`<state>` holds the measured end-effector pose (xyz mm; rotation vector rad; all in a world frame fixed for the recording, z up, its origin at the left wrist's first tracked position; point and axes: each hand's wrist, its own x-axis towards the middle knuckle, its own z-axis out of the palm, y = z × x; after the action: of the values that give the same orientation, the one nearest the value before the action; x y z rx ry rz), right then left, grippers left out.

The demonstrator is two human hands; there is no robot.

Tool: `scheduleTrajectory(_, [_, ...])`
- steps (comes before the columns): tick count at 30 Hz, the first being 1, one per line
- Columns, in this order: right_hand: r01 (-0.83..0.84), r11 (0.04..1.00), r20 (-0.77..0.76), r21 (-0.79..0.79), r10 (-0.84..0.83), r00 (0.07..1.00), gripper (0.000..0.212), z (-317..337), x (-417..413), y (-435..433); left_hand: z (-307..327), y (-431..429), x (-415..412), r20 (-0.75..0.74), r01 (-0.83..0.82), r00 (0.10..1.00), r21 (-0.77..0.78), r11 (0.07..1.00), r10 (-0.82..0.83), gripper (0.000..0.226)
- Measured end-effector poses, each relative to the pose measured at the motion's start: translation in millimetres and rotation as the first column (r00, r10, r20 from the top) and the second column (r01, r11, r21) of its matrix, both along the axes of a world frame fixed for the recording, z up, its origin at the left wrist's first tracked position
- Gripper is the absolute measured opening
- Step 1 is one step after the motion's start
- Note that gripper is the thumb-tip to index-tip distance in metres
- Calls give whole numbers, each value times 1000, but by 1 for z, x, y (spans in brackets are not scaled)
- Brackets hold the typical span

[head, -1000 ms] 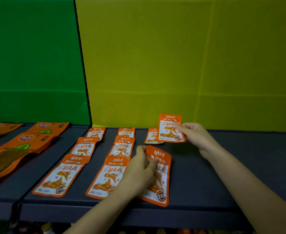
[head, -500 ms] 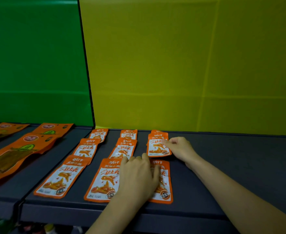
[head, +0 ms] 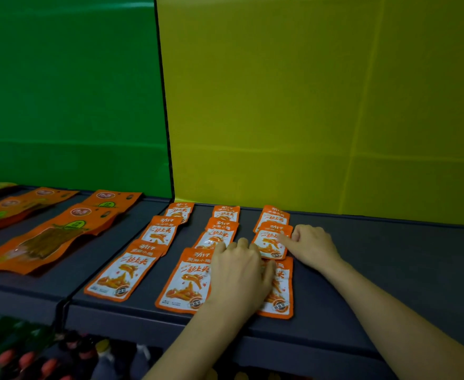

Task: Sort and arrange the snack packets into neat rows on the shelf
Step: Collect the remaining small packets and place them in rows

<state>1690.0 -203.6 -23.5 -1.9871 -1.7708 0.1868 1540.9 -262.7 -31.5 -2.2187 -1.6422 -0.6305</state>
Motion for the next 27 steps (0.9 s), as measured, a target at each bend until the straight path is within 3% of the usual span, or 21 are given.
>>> scheduleTrajectory(4, [-1,999,36,38,-1,999,37,4,4,-1,5,-5,-7,11,-2,1000,91,996,1,39])
scheduleTrajectory(8, [-101,966,-39,240,114,993,18,19,3,-18,15,-22,-40,95,-71,994,210,975,52,34])
scheduleTrajectory(10, [-228,903,-37,364,259,965,6,31,-7,-35,18,-34,-69,124,-139,986,256,957,110,30])
scheduleTrajectory(12, [-339,829,-27,445,391,920,12,43,-26,-59,19,-48,-105,150,-212,973,285,935,175,27])
scheduleTrajectory(16, [-521,649,-70,555,660,748,8,54,-92,-112,19,-90,-186,188,-396,915,248,884,357,29])
scheduleTrajectory(22, [-840,424,7,338,891,453,15,18,-221,-139,-3,-173,-294,175,-638,770,171,751,614,40])
scheduleTrajectory(27, [-927,339,-30,158,940,339,27,-12,-311,-149,-32,-237,-362,195,-805,587,38,592,786,21])
